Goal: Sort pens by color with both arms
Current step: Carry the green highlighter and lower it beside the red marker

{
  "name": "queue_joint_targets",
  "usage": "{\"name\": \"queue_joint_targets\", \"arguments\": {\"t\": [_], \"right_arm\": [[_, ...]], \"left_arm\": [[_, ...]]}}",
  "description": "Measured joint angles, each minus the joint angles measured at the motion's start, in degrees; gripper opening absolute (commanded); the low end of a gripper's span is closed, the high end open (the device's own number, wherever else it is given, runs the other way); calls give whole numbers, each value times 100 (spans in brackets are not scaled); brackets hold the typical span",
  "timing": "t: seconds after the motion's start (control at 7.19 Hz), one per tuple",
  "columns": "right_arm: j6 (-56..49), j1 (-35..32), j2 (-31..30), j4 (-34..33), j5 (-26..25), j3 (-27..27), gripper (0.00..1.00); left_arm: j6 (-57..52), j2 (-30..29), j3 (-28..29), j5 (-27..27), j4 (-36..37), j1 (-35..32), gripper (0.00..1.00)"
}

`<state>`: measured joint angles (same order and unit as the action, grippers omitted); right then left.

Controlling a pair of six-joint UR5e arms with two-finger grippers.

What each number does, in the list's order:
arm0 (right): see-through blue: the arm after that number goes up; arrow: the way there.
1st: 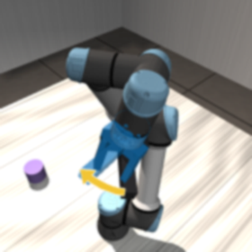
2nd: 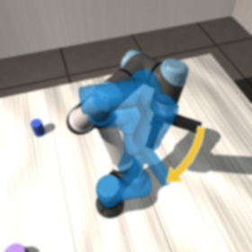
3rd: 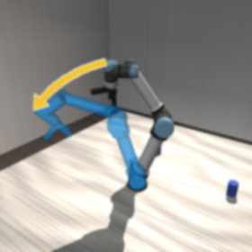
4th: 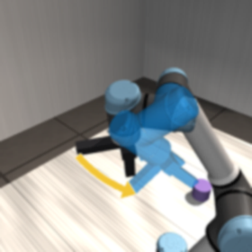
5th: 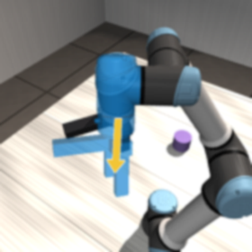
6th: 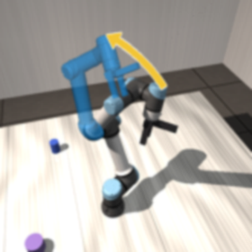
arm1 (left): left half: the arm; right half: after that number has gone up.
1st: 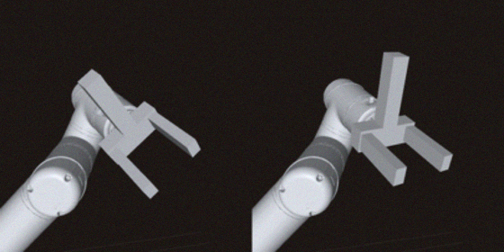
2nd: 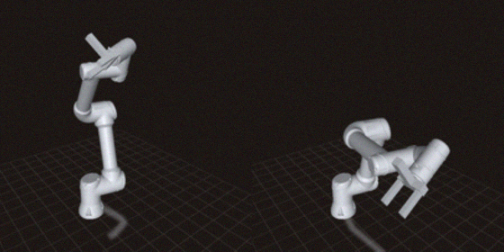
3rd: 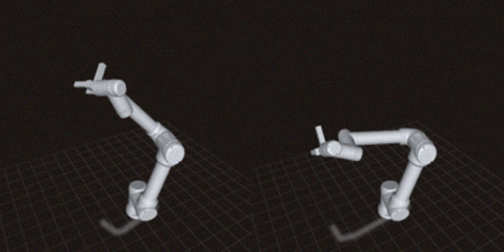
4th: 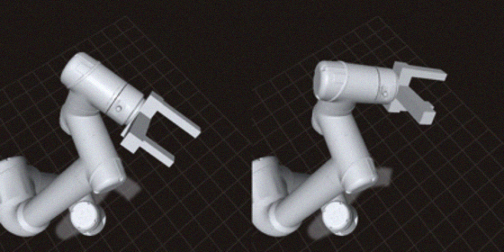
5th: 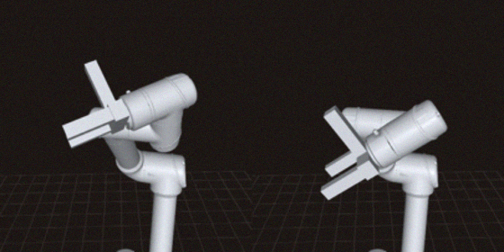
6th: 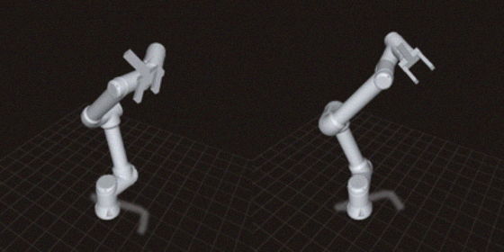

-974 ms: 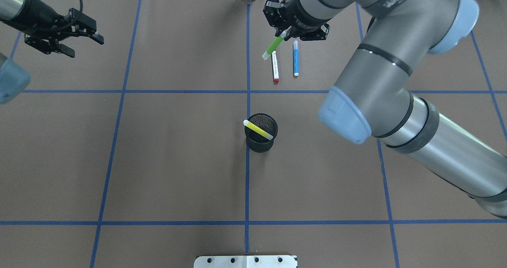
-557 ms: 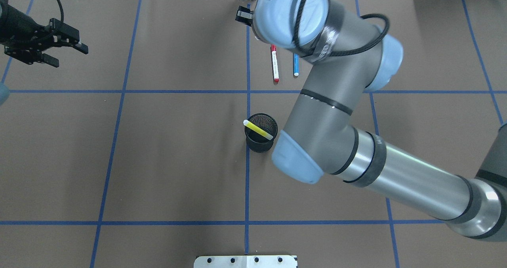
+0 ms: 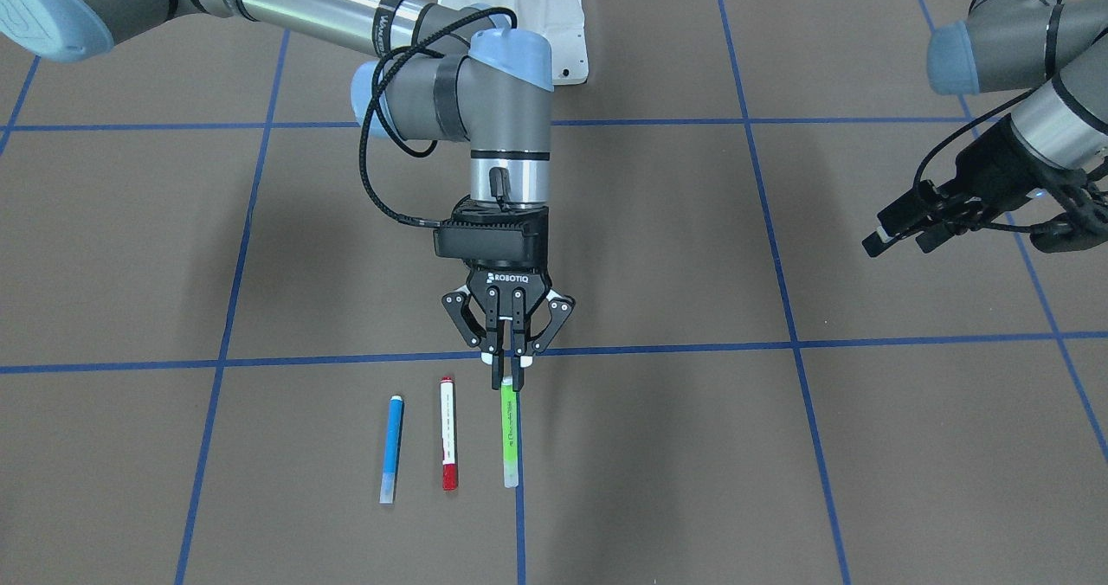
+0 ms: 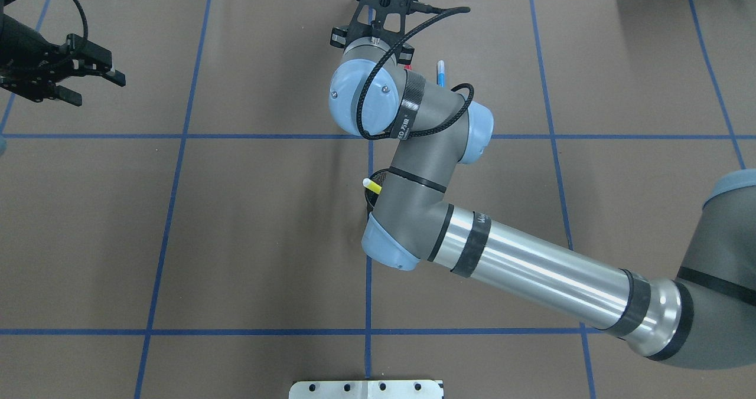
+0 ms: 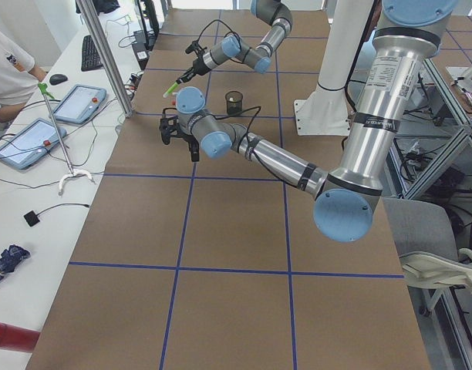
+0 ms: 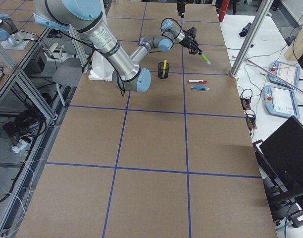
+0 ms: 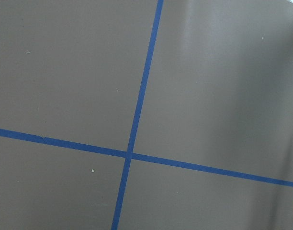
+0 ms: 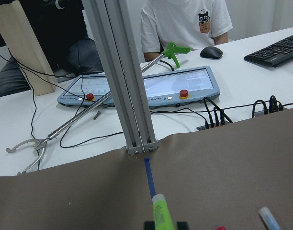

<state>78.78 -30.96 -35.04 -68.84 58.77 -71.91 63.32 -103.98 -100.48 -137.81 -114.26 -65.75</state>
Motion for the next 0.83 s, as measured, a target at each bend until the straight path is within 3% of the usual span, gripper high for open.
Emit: {"name": "queue_joint_targets", "arguments": {"t": [0.42,0.83], "right_arm": [[-435,167,118,373,-71,740,0],[-602,276,84,427,-84,874,0]], "left_arm": [[2,-7,-6,0,4,6,99],[10,-22,-4,0,8,14,99]]}}
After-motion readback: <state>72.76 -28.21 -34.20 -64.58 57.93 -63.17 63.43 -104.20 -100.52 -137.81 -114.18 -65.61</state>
